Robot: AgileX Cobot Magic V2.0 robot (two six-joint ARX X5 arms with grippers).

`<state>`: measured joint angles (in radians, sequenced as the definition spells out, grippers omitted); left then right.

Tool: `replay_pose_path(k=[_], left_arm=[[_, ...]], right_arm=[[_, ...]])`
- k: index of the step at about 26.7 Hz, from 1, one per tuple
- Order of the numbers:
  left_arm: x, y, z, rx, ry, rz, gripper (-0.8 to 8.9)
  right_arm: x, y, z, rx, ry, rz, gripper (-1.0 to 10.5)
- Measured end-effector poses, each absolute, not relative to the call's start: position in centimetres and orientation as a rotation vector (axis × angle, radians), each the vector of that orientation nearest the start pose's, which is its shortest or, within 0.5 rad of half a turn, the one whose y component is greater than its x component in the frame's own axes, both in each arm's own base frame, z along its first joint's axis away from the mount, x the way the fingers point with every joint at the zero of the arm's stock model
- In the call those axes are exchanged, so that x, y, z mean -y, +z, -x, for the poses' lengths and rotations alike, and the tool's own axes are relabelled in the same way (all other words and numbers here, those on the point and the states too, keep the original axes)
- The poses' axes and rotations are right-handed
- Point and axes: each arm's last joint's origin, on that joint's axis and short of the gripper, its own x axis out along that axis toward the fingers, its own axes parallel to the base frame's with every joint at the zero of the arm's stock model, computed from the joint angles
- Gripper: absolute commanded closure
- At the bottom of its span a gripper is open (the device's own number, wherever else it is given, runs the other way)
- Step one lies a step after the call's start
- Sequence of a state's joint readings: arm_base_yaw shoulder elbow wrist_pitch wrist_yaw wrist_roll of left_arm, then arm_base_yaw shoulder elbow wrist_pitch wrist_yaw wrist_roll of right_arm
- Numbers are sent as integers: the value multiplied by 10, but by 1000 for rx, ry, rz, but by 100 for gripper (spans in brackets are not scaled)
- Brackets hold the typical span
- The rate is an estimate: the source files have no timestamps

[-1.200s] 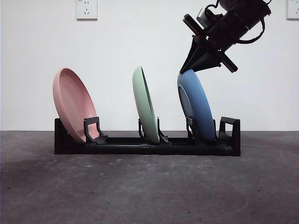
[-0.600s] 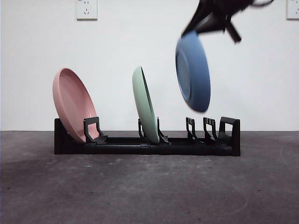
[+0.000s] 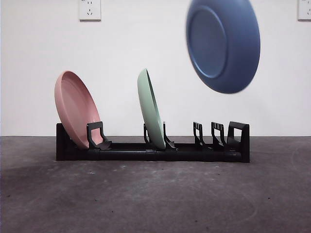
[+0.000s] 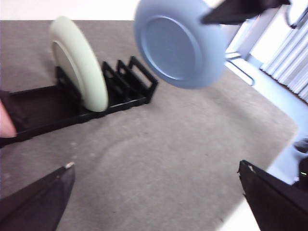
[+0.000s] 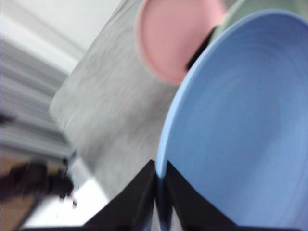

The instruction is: Place the plate

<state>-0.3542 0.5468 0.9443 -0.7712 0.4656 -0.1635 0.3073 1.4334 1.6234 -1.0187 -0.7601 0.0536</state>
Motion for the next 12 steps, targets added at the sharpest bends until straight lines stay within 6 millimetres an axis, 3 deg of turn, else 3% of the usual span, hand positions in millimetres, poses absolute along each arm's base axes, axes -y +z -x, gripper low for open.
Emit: replay_pose_path(k=[7,12], left_arm=[[42,355,-80,-462,-725,159,252],[43,354,-83,-471,-725,153,252]], right_arm=[[-133,410,-200,-930,1048,53,935],[-160,409,-175,-914,1036,254,935]])
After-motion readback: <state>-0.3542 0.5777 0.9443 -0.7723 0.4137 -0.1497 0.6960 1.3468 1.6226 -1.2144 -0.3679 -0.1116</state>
